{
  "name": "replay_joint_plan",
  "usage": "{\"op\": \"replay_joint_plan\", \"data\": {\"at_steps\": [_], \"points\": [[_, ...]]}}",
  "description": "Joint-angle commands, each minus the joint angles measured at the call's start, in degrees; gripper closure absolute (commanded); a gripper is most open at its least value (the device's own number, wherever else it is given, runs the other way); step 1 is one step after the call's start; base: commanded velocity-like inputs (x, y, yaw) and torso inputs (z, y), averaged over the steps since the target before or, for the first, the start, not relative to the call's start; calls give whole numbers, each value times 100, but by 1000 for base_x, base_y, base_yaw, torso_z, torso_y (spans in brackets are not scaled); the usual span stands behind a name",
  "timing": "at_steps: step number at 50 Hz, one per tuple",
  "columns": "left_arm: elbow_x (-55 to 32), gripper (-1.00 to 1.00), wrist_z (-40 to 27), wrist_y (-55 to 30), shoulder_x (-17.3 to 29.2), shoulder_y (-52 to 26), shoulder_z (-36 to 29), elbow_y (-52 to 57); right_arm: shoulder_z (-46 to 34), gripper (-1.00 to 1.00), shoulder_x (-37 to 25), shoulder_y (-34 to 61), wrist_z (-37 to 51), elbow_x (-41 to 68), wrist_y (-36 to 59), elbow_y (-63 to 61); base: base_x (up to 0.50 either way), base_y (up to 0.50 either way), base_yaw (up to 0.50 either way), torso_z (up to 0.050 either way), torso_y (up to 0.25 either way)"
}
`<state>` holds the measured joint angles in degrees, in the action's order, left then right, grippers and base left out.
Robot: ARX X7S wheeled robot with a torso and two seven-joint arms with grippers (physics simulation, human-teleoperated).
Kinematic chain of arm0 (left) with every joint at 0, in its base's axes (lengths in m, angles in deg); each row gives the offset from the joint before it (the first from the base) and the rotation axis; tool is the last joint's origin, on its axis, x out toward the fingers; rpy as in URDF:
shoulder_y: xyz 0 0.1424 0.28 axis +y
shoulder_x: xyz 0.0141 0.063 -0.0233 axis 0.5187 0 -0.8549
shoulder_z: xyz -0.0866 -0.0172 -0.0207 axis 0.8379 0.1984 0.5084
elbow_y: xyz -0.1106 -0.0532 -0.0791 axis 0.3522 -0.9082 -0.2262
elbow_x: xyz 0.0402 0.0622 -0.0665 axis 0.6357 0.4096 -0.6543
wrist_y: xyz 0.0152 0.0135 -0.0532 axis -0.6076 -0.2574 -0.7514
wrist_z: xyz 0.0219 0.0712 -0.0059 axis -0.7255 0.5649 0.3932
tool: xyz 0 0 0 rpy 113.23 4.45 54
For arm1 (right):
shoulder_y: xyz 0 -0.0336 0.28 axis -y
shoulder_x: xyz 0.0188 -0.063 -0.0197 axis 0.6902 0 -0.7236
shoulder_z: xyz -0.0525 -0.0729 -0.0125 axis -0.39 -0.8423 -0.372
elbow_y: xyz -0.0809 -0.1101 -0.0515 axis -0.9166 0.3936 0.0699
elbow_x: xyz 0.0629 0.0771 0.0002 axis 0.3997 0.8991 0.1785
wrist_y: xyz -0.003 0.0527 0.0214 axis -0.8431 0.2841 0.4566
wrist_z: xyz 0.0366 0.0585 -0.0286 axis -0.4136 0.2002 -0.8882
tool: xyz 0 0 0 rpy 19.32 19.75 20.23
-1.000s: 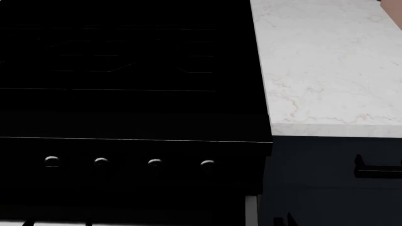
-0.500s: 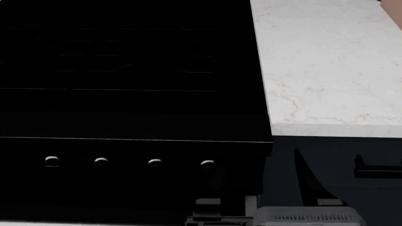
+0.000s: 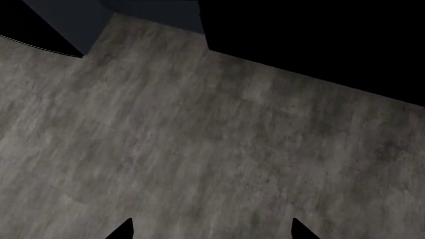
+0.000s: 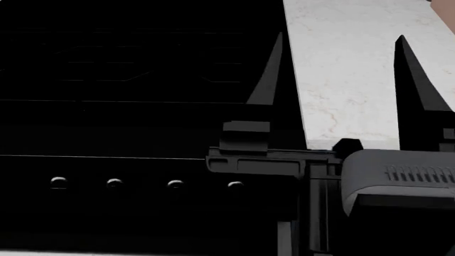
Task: Press the stop button on the microwave
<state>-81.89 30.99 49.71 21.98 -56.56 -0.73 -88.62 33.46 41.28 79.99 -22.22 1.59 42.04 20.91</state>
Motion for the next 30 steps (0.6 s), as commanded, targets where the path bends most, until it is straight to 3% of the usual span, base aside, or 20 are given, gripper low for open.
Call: {"op": "replay_joint_plan", "data": {"at_steps": [1,7,21,25,26,27,30], "points": [[37,-100,52,-17,1,24,140,-271,-15,-100,-883,2087,2163,2678,780,-63,0,0,0,0,0],[37,-100,52,-17,1,24,140,-271,67,-100,-670,3027,2462,3285,1285,328,0,0,0,0,0],[37,-100,52,-17,1,24,140,-271,-61,-100,-155,4988,2815,4006,2104,1518,0,0,0,48,132],[37,-100,52,-17,1,24,140,-271,-440,-100,-53,5411,2467,3530,1949,2271,0,0,0,48,133],[298,-100,302,-877,-484,566,245,-271,-570,-100,-51,5532,2363,3362,1882,2453,0,0,0,48,133],[302,-100,256,-1736,-527,537,233,-270,-682,-100,-40,5647,2263,3212,1818,2666,0,0,0,48,131],[309,-100,90,-1917,-651,442,211,-269,-930,-100,8,5842,2064,2952,1691,3076,0,0,0,49,132]]}}
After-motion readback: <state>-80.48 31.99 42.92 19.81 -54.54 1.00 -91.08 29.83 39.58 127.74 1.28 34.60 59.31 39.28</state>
